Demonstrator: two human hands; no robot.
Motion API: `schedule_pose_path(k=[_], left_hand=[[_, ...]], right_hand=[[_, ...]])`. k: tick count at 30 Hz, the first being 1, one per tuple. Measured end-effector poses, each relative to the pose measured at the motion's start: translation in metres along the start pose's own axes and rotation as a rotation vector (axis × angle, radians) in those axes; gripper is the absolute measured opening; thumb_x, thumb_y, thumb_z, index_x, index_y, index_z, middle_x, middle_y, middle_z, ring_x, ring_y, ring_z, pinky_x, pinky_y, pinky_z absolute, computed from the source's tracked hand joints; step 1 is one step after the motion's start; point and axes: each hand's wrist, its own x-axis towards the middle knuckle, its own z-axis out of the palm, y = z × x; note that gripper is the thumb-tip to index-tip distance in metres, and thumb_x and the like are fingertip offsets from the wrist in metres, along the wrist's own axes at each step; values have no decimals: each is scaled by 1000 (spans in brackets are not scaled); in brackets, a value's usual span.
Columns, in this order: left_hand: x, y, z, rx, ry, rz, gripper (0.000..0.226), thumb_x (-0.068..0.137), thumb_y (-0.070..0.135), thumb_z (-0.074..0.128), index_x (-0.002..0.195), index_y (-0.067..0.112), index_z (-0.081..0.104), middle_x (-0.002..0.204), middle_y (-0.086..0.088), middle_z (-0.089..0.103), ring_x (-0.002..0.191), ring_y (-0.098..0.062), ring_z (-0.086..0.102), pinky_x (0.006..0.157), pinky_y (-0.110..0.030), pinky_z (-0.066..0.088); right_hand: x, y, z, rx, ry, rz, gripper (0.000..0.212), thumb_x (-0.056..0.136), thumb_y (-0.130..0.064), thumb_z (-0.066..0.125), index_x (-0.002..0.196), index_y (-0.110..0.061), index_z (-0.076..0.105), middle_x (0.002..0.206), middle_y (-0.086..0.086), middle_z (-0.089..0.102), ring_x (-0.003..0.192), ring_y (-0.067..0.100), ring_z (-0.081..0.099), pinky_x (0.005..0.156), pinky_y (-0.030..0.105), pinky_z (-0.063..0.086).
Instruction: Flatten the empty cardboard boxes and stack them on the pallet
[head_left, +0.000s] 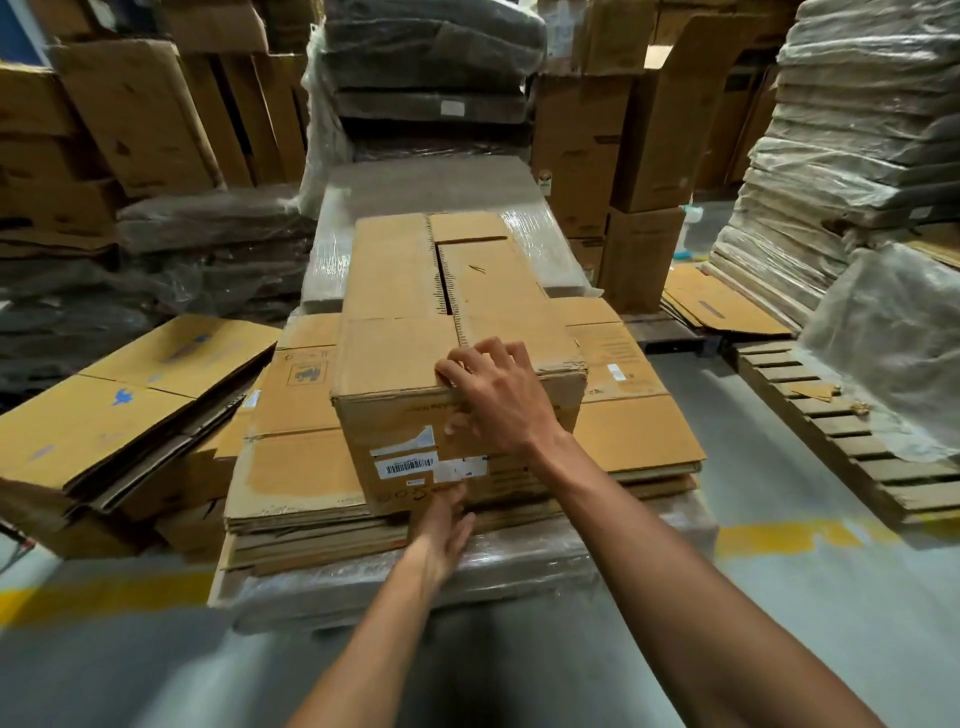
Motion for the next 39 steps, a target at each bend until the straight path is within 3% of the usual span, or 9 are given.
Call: schedule_pose_path(k=[2, 5, 9, 12, 14, 17, 24, 29, 39], left_hand=[[-12, 8, -6, 256, 80, 121, 6, 99, 19, 63, 105, 19, 66, 119, -5, 68, 102, -20, 65, 93, -33, 52], [-32, 32, -8, 588, 225, 731, 14, 96, 14, 66, 87, 21, 74, 84, 7, 74, 83, -10, 70, 74, -29, 56], [-50, 87, 2, 727, 243, 1324, 12, 96, 15, 65, 94, 18, 76, 78, 11, 72, 70, -2, 69, 63, -15, 54], [-35, 136, 21, 960, 170, 1281, 20, 94, 14, 65, 112, 15, 74, 101, 3, 75, 90, -6, 67, 82, -14, 53], [-20, 157, 32, 1142, 102, 1176, 36, 93, 11, 64, 129, 14, 66, 122, -3, 70, 110, -14, 63, 99, -27, 52], [-1, 172, 41, 1316, 26, 1096, 41, 99, 14, 60, 140, 12, 57, 138, -7, 61, 125, -20, 56, 110, -34, 43], [26, 183, 48, 1445, -36, 1071, 41, 101, 26, 52, 138, 10, 60, 137, -12, 59, 128, -26, 52, 112, -35, 38], [42, 180, 43, 1529, 23, 1024, 43, 103, 36, 44, 140, 18, 57, 135, -7, 52, 130, -24, 40, 113, -45, 38], [41, 183, 42, 1587, -12, 1009, 52, 93, 51, 54, 138, 23, 56, 138, -5, 52, 128, -25, 40, 106, -47, 36]], right_hand=[[-7, -6, 12, 1, -5, -15, 67, 66, -48, 89, 120, -20, 61, 124, 6, 65, 112, 31, 55, 88, 45, 43], [-15, -13, 23, 26, 30, 6, 60, 73, -45, 82, 123, -20, 60, 126, 4, 62, 114, 29, 52, 88, 45, 41], [-16, -14, 23, 196, 102, 88, 44, 83, -42, 73, 119, -20, 63, 124, 1, 65, 115, 24, 48, 89, 43, 39], [-12, -12, 16, 298, 79, 118, 33, 92, -44, 65, 114, -20, 63, 120, -1, 66, 114, 18, 45, 88, 38, 33], [-6, -9, 9, 392, 53, 172, 27, 99, -42, 56, 112, -21, 64, 120, -1, 67, 114, 14, 43, 88, 35, 28], [15, 1, -1, 387, -36, 311, 31, 103, -36, 50, 126, -20, 62, 134, 2, 61, 126, 19, 41, 98, 43, 31], [60, 16, -1, 156, -344, 428, 51, 99, -47, 41, 147, -30, 46, 150, 6, 48, 133, 33, 39, 106, 58, 32], [80, 15, 5, 82, -459, 427, 47, 98, -46, 44, 145, -41, 48, 144, 6, 50, 130, 35, 41, 103, 59, 36], [101, 20, -16, -47, -529, 308, 23, 102, -39, 48, 121, -27, 54, 126, 8, 49, 109, 33, 53, 87, 50, 52]])
